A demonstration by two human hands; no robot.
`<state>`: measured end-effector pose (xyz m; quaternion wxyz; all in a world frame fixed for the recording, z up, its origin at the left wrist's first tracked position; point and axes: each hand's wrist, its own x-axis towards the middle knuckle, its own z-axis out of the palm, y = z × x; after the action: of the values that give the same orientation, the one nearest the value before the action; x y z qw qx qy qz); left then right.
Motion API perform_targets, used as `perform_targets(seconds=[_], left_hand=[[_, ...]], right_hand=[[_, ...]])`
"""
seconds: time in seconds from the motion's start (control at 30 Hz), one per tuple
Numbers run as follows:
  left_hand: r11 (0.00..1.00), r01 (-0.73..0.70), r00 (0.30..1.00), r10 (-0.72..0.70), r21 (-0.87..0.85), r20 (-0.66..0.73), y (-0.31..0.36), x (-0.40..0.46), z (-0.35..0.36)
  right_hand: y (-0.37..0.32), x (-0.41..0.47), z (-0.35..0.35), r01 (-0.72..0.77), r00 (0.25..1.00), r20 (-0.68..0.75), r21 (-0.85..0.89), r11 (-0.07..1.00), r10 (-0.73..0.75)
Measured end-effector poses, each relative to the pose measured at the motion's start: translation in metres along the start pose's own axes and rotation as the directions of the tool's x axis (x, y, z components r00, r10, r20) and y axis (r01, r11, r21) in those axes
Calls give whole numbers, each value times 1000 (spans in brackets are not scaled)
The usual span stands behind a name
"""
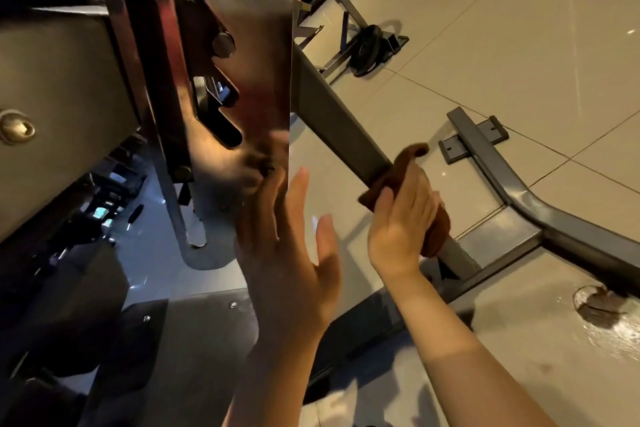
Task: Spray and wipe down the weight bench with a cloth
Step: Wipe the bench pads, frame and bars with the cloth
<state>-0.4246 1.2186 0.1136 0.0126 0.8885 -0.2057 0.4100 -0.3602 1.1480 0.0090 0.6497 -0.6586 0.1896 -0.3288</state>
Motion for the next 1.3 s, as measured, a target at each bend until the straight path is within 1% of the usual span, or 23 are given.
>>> perform_targets(seconds=[0.03,0.1,0.13,0.2,0.23,0.33,0.4,0.47,0.5,0.53,0.6,0.67,0.7,0.77,0.83,0.87,0.93,1.0,1.07,1.13,1.17,1.23,1.3], left_hand=[[999,-52,998,53,-16,46,2,-2,2],[992,-124,983,123,-3,138,4,-6,5],[989,-145,975,139,17,174,4,-7,7],[986,-165,963,152,39,224,7,-11,15],[984,-173,957,157,45,244,9,-13,20],[961,-250,918,195,122,344,9,-16,38],[945,-287,892,205,156,403,6,-16,45],[935,-298,879,191,191,436,4,-15,49],[926,-307,875,183,221,449,3,-15,50],[912,-323,870,179,255,460,2,-15,50],[887,-348,861,175,303,478,0,-14,51],[874,-354,855,158,334,493,-1,-13,51],[871,-353,852,148,342,502,-1,-13,51],[870,-350,845,134,347,517,-2,-12,51],[873,-343,836,116,347,536,-3,-11,52],[874,-338,835,109,348,540,-3,-11,51],[879,-331,833,100,344,545,-3,-11,50],[885,-324,825,92,334,558,-1,-11,50],[895,-312,814,80,317,576,1,-11,50],[898,-308,805,72,312,589,2,-10,50],[891,-314,803,64,329,592,3,-9,49],[875,-334,795,61,352,603,2,-7,48],[873,-346,791,74,345,607,0,-7,48]], right_hand=[[-22,9,8,104,995,-10,33,994,-104],[-50,26,20,227,972,-75,69,971,-222],[-54,29,22,253,964,-101,80,964,-245],[-34,23,19,238,968,-92,57,970,-233],[-15,16,16,194,979,-69,32,980,-192],[58,-8,3,-20,999,22,-107,994,22],[105,-20,-12,-163,976,111,-200,966,188],[143,-27,-32,-269,927,185,-278,922,327],[157,-29,-39,-307,913,192,-257,916,360],[170,-34,-43,-338,888,241,-232,912,391],[197,-38,-44,-335,861,323,-223,915,394],[176,-34,-45,-379,844,311,-231,896,437],[158,-31,-40,-383,869,232,-240,892,436],[121,-21,-29,-354,910,148,-215,910,388],[68,-8,-14,-112,989,80,-110,987,122],[48,-3,-7,2,998,69,-48,999,2],[31,3,4,77,996,41,41,996,-79],[43,-1,5,47,999,20,54,997,-49],[71,-9,-5,-96,994,46,-5,995,97],[122,-22,-18,-261,954,121,-102,960,273],[147,-28,-30,-279,940,158,-147,949,301],[190,-37,-48,-196,933,261,-214,957,249],[211,-37,-59,-151,890,392,-231,961,234]])
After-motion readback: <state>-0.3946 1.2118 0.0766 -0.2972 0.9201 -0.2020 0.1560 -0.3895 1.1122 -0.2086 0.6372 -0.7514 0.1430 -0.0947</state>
